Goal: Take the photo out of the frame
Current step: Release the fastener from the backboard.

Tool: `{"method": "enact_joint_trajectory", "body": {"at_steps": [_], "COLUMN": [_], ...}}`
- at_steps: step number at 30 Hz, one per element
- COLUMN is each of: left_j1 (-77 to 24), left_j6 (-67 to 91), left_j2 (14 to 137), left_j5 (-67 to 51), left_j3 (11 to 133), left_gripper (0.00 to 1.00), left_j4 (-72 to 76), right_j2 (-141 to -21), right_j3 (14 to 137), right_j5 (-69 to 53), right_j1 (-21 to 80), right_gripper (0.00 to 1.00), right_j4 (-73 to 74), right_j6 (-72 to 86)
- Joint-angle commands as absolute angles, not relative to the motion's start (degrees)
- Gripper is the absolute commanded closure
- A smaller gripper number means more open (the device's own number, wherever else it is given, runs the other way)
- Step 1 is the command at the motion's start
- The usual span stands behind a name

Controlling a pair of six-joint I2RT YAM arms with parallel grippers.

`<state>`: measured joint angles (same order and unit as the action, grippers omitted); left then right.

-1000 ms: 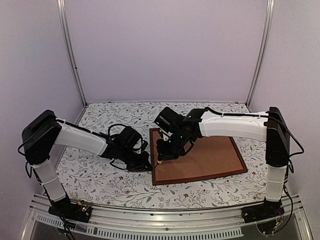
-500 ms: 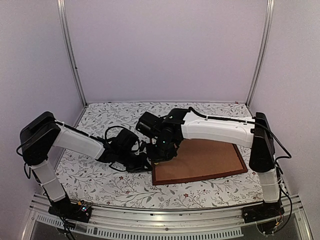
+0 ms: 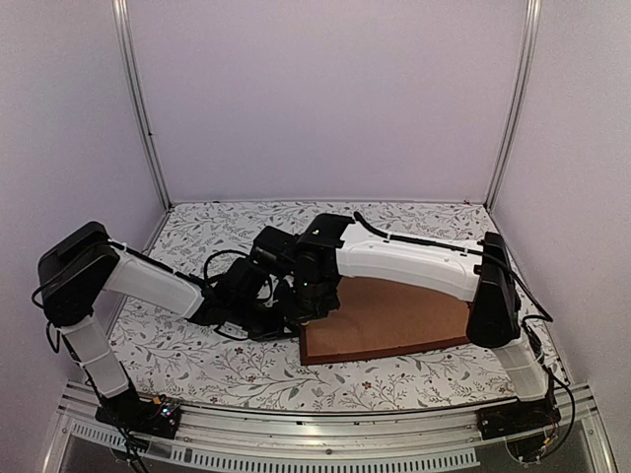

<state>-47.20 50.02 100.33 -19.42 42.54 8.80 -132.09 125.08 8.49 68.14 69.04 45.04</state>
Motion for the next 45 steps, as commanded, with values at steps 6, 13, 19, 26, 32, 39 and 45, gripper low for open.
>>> {"method": "enact_joint_trajectory", "body": {"at_steps": [6,13,19,26,32,39,45], "left_j1": [-51.62,-51.68,-51.69,-51.53,-51.42,-51.33,-51.24], "left_j6": [48.67,48.84,48.03,46.42,45.48,45.33,46.56], "left_j2": [105.25,105.13,104.69,103.70,102.61,101.50,100.33], "left_j5": [-21.19,-21.18,-21.00,-19.93,-18.74,-17.04,-16.27], "left_j3": [41.24,41.00,41.51,42.57,43.70,45.62,46.19], "left_gripper": [0.99,0.99,0.99,0.99,0.99,0.99,0.99], "left_j4": [10.11,10.12,9.01,4.92,1.72,-4.05,-5.96], "right_j2": [-143.62,-144.99,-143.74,-137.80,-130.24,-121.95,-115.30], "right_j3": [125.55,128.04,128.14,122.08,116.17,109.59,103.62], "right_j5": [-13.64,-14.48,-12.12,-8.63,-5.68,-2.91,-2.10], "right_j1": [73.22,73.22,72.97,72.74,71.78,70.05,68.10], "right_gripper": [1.00,1.00,1.00,1.00,1.00,1.00,1.00], "right_j4": [48.23,49.11,50.07,49.27,48.33,48.48,48.98], "right_j6": [43.29,41.80,40.97,40.78,40.53,38.60,36.70]}}
